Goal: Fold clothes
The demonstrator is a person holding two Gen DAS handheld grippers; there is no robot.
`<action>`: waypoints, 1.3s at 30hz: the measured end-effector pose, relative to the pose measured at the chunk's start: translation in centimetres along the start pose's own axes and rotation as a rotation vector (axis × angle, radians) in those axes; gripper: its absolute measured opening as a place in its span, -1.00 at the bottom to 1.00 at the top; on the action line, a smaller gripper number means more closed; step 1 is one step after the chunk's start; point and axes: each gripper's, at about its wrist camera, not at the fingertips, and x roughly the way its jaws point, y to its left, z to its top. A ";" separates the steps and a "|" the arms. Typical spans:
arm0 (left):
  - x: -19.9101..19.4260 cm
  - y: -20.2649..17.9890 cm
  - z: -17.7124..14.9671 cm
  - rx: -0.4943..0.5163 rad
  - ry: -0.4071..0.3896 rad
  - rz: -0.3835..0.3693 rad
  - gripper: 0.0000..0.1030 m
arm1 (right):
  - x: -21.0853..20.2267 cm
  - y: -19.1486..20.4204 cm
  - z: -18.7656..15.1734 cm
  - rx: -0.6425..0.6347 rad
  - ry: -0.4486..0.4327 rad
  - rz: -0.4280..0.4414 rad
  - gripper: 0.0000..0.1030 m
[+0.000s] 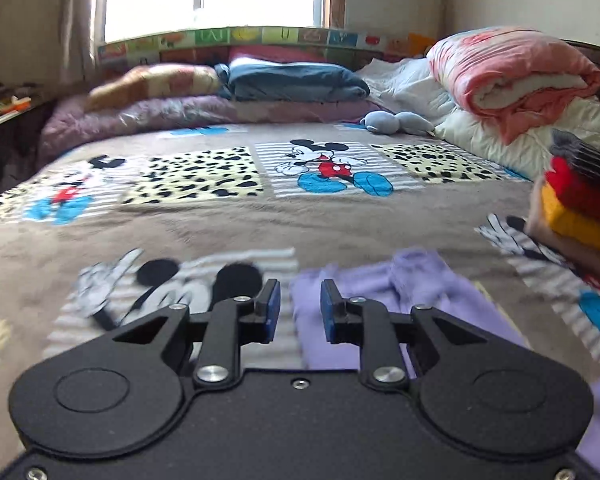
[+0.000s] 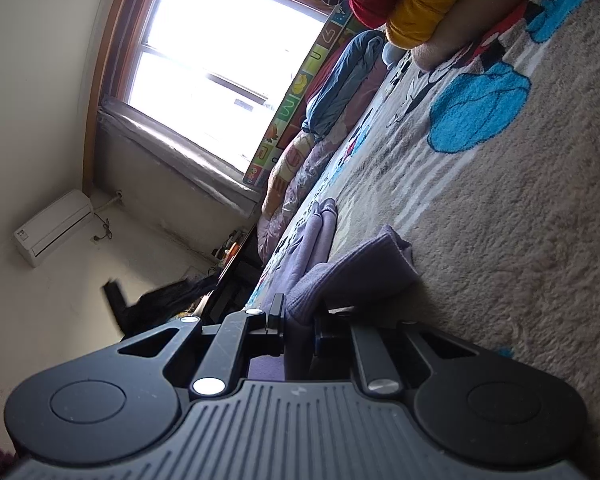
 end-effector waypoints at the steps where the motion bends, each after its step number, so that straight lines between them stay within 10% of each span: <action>1: -1.7 -0.2 -1.1 -0.006 -0.004 0.003 -0.63 | 0.0 0.0 0.0 0.000 -0.001 -0.001 -0.70; 9: -11.4 -5.8 -9.8 -0.008 0.004 -0.037 -0.63 | 0.0 0.1 0.0 0.002 -0.001 -0.008 -0.70; 15: -8.8 -9.3 -14.7 -0.031 0.136 -0.089 -0.63 | 0.0 0.4 0.0 0.004 0.001 -0.027 -0.70; 20: -11.0 -9.4 -15.3 -0.096 0.047 -0.059 -0.63 | 0.1 1.0 0.2 0.005 0.001 -0.061 -0.70; 23: -13.4 -8.8 -15.8 -0.118 0.023 -0.081 -0.04 | 0.2 1.4 0.3 0.006 0.002 -0.082 -0.70; 24: -14.1 -8.9 -16.3 -0.107 0.014 -0.085 0.25 | 0.2 1.5 0.3 0.006 0.002 -0.089 -0.70; 39: -14.0 -11.6 -19.7 0.325 -0.030 -0.079 0.25 | 2.8 9.7 4.3 -0.112 0.042 -0.228 -0.74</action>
